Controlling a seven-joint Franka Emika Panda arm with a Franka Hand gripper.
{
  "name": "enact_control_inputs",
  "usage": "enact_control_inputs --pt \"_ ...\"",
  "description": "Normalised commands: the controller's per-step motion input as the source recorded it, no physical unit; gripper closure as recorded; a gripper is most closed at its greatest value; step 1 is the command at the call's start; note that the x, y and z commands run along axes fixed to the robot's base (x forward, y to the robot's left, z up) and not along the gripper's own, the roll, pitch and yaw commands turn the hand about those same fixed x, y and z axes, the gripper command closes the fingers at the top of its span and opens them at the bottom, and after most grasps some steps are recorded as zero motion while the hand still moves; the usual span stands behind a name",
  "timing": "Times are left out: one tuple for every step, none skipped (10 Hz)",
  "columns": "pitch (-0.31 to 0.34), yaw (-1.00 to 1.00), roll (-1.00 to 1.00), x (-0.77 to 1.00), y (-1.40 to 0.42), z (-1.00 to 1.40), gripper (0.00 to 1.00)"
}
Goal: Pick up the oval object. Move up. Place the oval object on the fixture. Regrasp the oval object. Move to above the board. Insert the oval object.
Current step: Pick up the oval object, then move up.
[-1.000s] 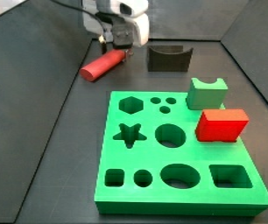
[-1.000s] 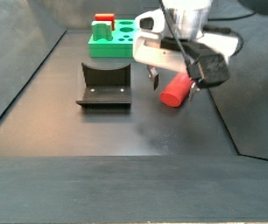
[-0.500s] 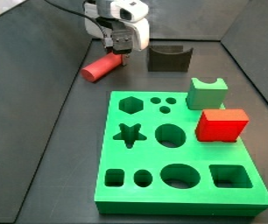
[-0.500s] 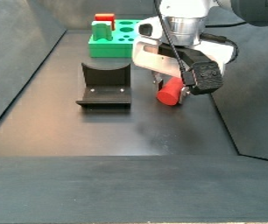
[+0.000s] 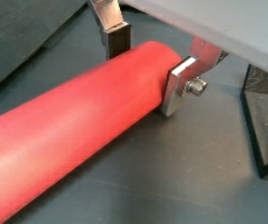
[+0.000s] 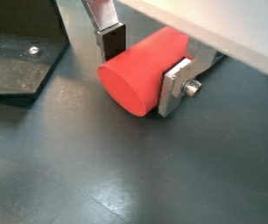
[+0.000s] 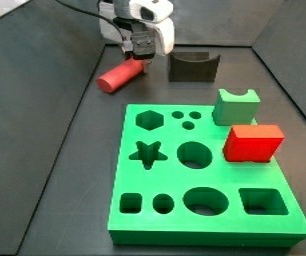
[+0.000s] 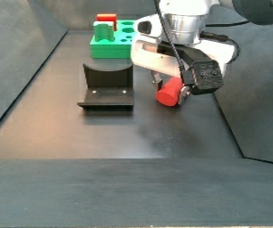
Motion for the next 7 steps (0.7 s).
enact_control_inputs --pt "0.0 0.0 0.0 0.0 0.0 0.0 1.0" --pt "0.0 0.0 0.0 0.0 0.0 0.0 1.0" --pt "0.0 0.0 0.0 0.0 0.0 0.0 1.0" --pt "0.0 0.0 0.0 0.0 0.0 0.0 1.0" --pt "0.0 0.0 0.0 0.0 0.0 0.83 1.0" --pt "0.009 0.05 0.01 0.01 0.03 0.8 1.0" --pt "0.046 0.03 0.02 0.01 0.03 0.66 1.0"
